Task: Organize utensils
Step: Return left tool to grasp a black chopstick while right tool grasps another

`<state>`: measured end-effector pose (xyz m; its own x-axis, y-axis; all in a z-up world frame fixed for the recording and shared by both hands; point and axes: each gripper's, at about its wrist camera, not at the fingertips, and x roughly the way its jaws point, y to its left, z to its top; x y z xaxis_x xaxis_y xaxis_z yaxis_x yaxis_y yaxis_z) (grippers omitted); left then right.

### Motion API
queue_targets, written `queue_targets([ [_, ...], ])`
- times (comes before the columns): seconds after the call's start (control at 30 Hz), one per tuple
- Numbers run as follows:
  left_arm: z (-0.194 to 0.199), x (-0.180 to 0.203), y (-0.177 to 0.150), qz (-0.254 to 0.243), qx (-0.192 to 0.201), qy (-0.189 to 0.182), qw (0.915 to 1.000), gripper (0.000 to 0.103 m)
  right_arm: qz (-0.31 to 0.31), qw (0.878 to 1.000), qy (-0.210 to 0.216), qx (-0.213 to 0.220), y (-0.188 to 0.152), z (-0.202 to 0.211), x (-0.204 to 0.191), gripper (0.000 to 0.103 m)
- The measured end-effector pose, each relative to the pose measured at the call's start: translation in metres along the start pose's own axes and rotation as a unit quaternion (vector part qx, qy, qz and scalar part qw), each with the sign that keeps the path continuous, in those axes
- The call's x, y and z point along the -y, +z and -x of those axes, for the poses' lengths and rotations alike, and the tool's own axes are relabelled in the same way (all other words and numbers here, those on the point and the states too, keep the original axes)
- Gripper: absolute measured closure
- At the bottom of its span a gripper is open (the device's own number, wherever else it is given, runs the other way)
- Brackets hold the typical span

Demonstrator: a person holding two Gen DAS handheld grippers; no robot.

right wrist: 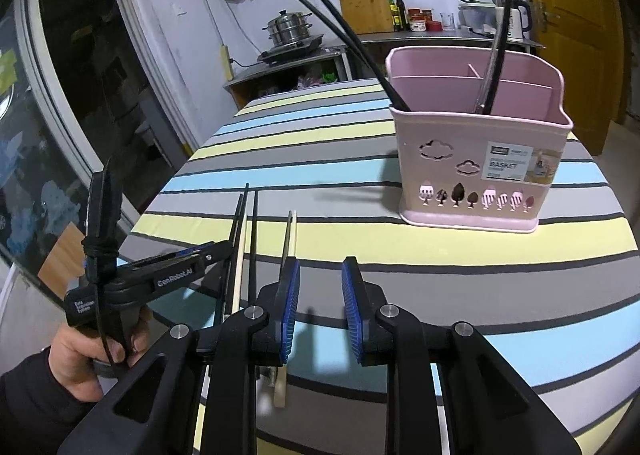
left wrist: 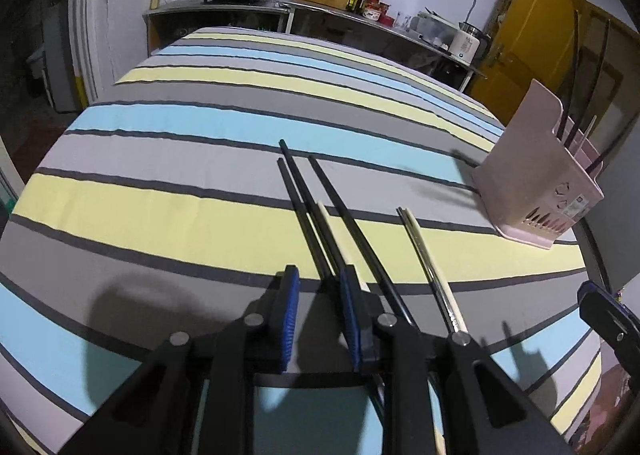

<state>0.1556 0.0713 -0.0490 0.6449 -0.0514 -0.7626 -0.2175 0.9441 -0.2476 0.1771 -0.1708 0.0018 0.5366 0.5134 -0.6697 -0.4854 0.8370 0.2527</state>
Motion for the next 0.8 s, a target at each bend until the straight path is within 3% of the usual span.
queue_targets([
  [0.3,-0.001,-0.004,0.003,-0.004,-0.006,0.010,0.9999,0.090,0.010,1.000,0.006,-0.008,0.002,-0.009,-0.007,0.080],
  [0.47,0.004,-0.026,0.005,0.014,-0.013,0.012,0.9997,0.092,0.027,0.999,0.014,-0.015,0.008,-0.020,-0.018,0.080],
  [0.8,0.017,-0.067,0.005,0.043,-0.025,-0.003,0.9987,0.093,0.072,0.994,0.039,-0.067,0.025,-0.085,-0.052,0.086],
])
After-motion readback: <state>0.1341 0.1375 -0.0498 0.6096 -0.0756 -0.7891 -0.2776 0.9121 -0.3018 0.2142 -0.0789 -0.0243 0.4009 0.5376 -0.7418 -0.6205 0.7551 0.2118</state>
